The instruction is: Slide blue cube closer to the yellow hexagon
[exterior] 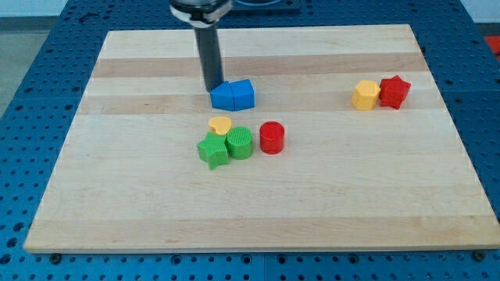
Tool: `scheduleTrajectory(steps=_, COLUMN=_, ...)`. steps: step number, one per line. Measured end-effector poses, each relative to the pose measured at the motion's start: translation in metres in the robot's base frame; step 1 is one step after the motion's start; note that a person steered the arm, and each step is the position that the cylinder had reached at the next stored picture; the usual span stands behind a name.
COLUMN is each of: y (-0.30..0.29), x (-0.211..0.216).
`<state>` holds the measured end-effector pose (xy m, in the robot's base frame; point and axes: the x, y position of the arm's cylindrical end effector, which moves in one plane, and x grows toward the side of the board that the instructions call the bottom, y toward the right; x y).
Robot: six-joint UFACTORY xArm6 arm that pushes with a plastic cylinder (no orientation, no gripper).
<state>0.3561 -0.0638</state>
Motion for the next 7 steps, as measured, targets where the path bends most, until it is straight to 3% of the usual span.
scheduleTrajectory(steps=2, y=0.051, x=0.024)
scheduleTrajectory(steps=7, y=0.165, x=0.028)
